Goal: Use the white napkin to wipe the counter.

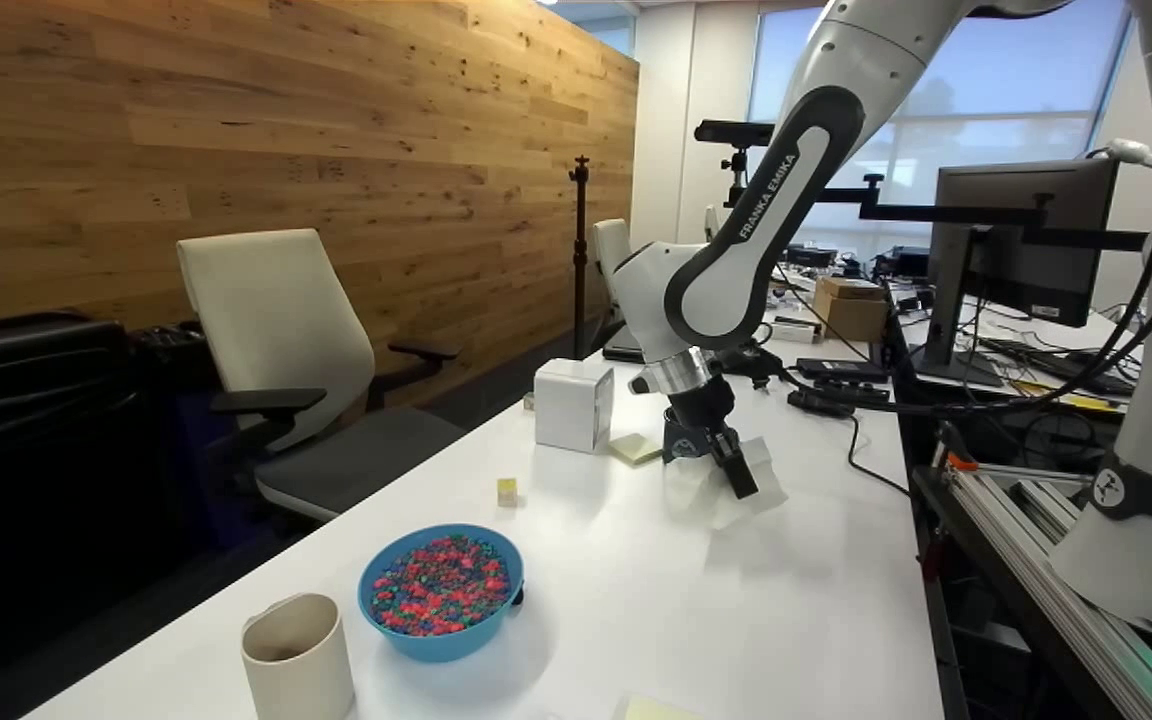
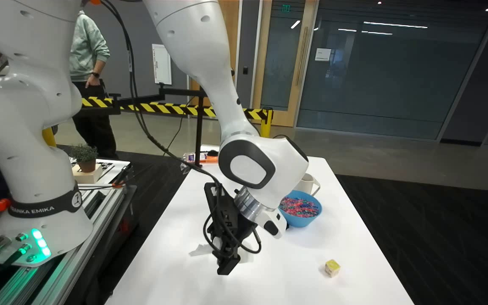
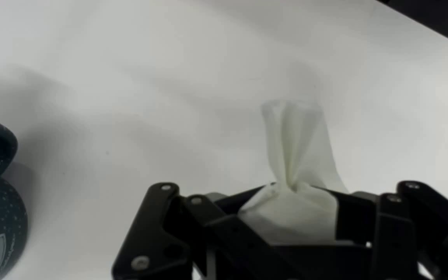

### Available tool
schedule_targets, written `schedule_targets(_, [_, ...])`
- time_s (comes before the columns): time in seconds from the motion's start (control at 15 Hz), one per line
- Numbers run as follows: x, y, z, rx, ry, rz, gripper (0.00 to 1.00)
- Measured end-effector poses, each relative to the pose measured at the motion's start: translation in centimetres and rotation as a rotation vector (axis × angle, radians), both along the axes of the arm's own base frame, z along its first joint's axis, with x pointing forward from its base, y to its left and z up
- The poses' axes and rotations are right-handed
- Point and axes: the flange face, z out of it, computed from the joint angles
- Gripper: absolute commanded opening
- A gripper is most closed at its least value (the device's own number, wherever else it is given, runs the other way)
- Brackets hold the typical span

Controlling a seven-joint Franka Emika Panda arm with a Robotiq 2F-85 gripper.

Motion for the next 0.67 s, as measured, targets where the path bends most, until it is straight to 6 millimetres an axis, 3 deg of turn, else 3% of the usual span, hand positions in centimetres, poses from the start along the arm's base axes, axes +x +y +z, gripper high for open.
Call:
schedule_targets(0.4, [-0.1, 0.4, 0.9, 0.028, 0.003, -0.054, 0.0])
schedule_targets(0.67, [-1.0, 1.6, -0.6, 0.03, -0.049, -0.034, 0.0])
